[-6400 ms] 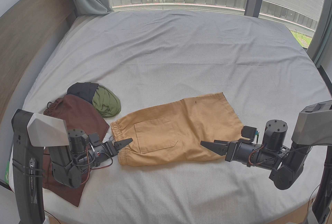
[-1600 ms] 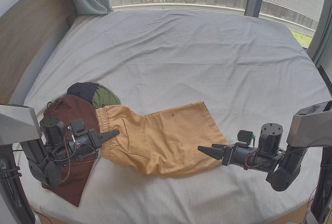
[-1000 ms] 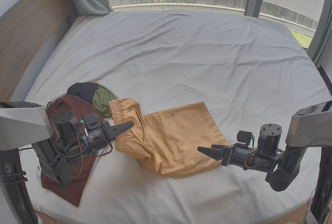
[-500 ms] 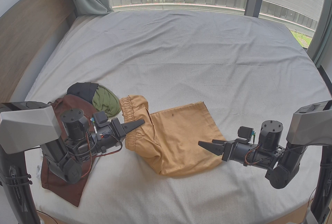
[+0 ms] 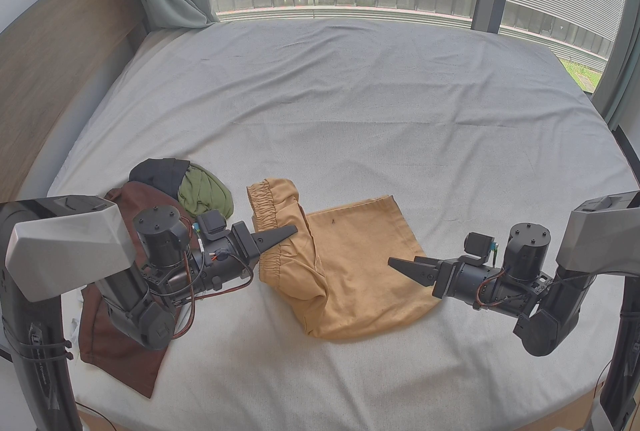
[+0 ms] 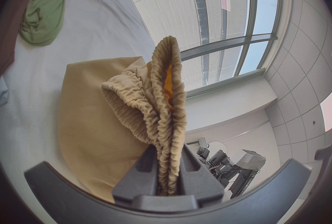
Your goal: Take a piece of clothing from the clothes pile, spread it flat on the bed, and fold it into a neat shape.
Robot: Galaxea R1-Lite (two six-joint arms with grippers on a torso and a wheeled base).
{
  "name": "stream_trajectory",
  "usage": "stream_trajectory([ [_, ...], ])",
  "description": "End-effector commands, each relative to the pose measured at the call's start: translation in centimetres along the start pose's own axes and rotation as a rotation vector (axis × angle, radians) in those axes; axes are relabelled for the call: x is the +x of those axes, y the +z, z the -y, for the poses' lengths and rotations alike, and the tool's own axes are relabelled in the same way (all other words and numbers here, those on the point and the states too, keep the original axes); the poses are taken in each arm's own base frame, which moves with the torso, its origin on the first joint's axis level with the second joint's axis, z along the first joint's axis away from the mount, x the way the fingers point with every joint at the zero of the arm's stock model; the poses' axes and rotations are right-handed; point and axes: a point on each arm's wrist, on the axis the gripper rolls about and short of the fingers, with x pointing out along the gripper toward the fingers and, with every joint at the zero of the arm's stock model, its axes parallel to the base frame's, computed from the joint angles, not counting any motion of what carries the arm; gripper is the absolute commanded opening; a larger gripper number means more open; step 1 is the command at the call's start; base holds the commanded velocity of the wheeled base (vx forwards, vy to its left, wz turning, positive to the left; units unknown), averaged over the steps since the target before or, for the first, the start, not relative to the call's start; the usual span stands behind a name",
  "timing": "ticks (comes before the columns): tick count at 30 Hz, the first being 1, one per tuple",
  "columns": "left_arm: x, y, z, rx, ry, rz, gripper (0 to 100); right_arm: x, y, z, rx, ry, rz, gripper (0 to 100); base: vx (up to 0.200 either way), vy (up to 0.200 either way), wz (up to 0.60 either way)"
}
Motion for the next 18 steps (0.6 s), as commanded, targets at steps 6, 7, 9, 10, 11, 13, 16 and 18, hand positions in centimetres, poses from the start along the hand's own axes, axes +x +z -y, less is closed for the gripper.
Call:
stream_trajectory([
  [6, 1.9, -0.6, -0.4, 0.0, -0.03, -0.022, 0, -0.3, 1.0, 0.2, -0.006, -0.006, 0.037, 100, 0.0, 0.0, 0.0],
  [7, 2.1, -0.7, -0.4, 0.0, -0.032, -0.025, 0, -0.3, 1.2, 0.3, -0.007, -0.007, 0.041, 100, 0.0, 0.0, 0.0],
  [9, 2.3, -0.8, -0.5, 0.002, -0.036, -0.027, 0, -0.3, 1.2, 0.4, -0.007, -0.009, 0.044, 100, 0.0, 0.0, 0.0],
  [10, 2.4, -0.8, -0.4, 0.004, -0.04, -0.026, 0, -0.4, 1.4, 0.5, -0.008, -0.011, 0.049, 100, 0.0, 0.0, 0.0],
  [11, 2.6, -0.7, -0.4, 0.008, -0.046, -0.026, 0, -0.4, 1.5, 0.6, -0.008, -0.014, 0.053, 100, 0.0, 0.0, 0.0],
  [13, 3.0, -0.9, -0.4, 0.01, -0.054, -0.03, 0, -0.5, 1.7, 0.5, -0.011, -0.012, 0.06, 100, 0.0, 0.0, 0.0],
  [16, 3.8, -1.4, -0.5, 0.012, -0.067, -0.046, 0, -0.5, 1.8, 0.5, -0.014, -0.012, 0.066, 100, 0.0, 0.0, 0.0],
  [18, 4.3, -1.7, -0.5, 0.012, -0.074, -0.054, 0, -0.6, 1.9, 0.6, -0.014, -0.014, 0.069, 100, 0.0, 0.0, 0.0],
])
